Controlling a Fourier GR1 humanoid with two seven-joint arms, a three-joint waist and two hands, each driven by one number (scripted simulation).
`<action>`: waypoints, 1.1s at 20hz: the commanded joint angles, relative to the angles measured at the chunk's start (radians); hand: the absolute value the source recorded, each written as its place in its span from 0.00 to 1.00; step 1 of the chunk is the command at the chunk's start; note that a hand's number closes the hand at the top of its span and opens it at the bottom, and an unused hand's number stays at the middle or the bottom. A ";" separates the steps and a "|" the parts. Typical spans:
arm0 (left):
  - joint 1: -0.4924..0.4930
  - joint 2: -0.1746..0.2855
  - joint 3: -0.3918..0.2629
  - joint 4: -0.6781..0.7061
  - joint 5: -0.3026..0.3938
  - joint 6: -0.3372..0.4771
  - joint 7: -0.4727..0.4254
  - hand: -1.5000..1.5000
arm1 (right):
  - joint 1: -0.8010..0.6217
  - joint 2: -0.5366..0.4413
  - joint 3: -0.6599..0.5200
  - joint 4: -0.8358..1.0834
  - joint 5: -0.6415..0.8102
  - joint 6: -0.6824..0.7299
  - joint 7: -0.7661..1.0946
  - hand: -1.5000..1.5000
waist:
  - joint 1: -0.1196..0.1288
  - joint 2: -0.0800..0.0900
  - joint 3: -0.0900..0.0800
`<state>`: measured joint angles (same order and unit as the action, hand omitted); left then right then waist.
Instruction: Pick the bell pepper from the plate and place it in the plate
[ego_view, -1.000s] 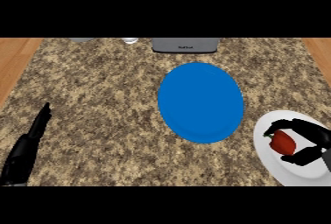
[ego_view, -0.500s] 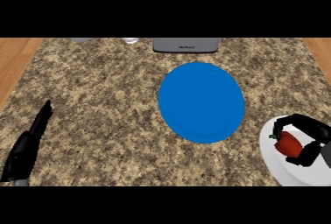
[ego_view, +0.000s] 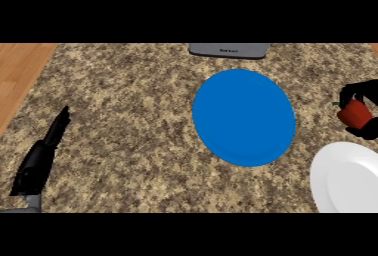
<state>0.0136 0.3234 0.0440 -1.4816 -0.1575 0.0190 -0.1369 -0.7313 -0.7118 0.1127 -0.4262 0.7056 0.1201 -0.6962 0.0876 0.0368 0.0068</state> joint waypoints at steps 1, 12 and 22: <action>0.002 -0.002 -0.002 0.030 -0.001 -0.008 -0.028 0.50 | -0.100 -0.017 -0.044 0.068 0.007 -0.111 -0.011 1.00 | 0.010 0.002 0.000; -0.002 0.003 0.020 0.030 -0.003 0.000 -0.005 0.50 | -0.251 -0.055 -0.214 0.104 -0.162 -0.037 -0.372 1.00 | -0.027 -0.015 -0.003; 0.033 -0.003 0.047 0.006 -0.010 0.020 0.006 0.50 | -0.272 0.076 -0.161 0.038 -0.177 0.110 -0.421 1.00 | -0.072 -0.035 -0.007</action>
<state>0.0563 0.3178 0.0709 -1.4846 -0.1671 0.0294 -0.1304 -1.0145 -0.6985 -0.0620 -0.3637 0.5397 0.1422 -1.0284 0.0332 0.0071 0.0010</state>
